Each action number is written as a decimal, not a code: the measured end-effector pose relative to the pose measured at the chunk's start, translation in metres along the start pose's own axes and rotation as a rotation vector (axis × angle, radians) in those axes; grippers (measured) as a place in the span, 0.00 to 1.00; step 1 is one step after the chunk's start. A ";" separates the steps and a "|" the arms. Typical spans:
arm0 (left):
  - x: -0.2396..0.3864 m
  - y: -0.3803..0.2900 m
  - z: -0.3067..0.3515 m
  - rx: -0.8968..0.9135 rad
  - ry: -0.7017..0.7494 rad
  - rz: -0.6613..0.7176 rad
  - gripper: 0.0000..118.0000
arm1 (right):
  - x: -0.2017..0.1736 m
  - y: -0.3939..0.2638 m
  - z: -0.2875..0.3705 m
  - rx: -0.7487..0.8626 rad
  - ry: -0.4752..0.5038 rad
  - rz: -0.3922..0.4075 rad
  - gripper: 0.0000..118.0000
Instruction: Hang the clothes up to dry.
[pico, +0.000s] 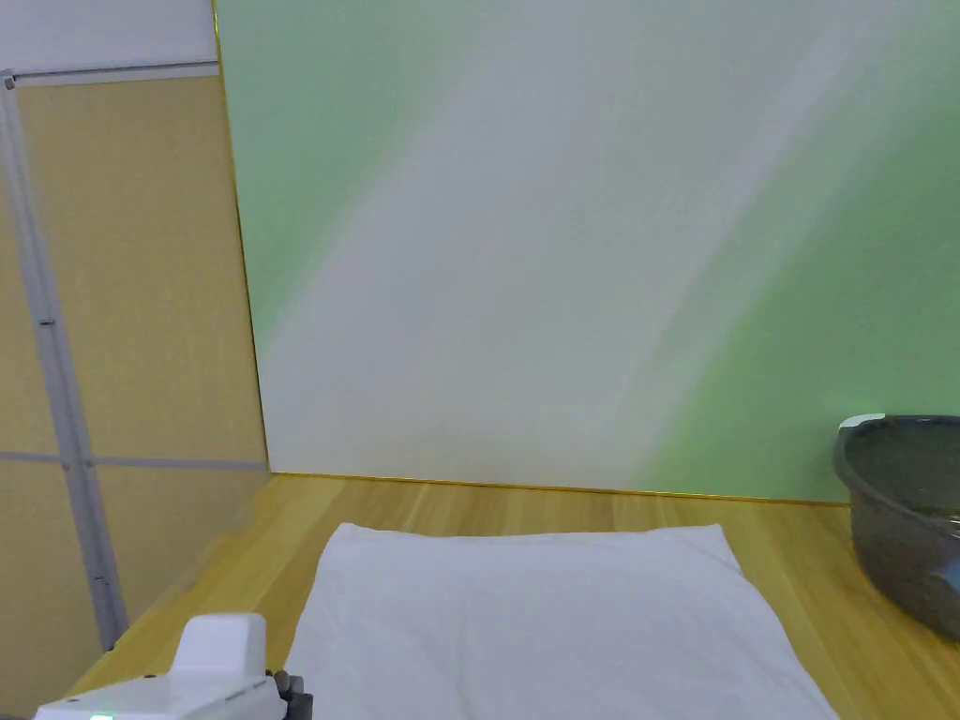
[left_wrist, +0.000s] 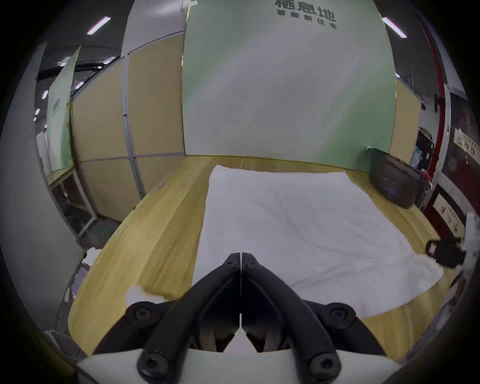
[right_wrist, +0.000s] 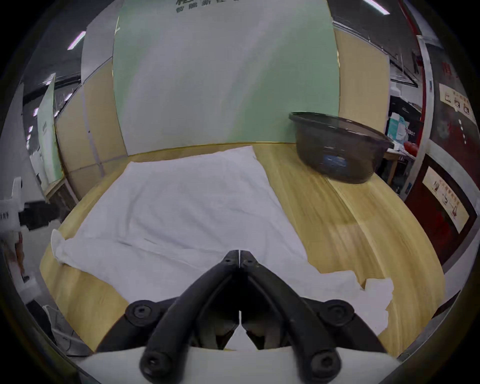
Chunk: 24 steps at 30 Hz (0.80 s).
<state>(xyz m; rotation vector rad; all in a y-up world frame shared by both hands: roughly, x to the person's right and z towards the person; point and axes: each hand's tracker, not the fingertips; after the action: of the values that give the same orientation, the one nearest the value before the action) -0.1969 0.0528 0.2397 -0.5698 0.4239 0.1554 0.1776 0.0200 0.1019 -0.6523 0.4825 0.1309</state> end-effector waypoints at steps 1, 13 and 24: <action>0.001 0.018 -0.007 -0.021 -0.027 0.009 0.00 | -0.003 0.004 -0.005 -0.001 0.000 0.012 0.00; -0.052 0.186 -0.245 -0.239 0.031 0.050 0.66 | -0.006 0.039 -0.071 -0.083 0.076 0.015 0.00; -0.055 0.185 -0.371 -0.332 0.107 0.026 0.65 | 0.000 0.054 -0.108 -0.135 0.120 -0.003 0.00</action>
<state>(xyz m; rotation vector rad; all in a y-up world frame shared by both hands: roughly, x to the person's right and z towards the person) -0.4224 0.0008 -0.1090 -0.9022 0.5137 0.2232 0.1212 -0.0029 -0.0026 -0.7958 0.5917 0.1224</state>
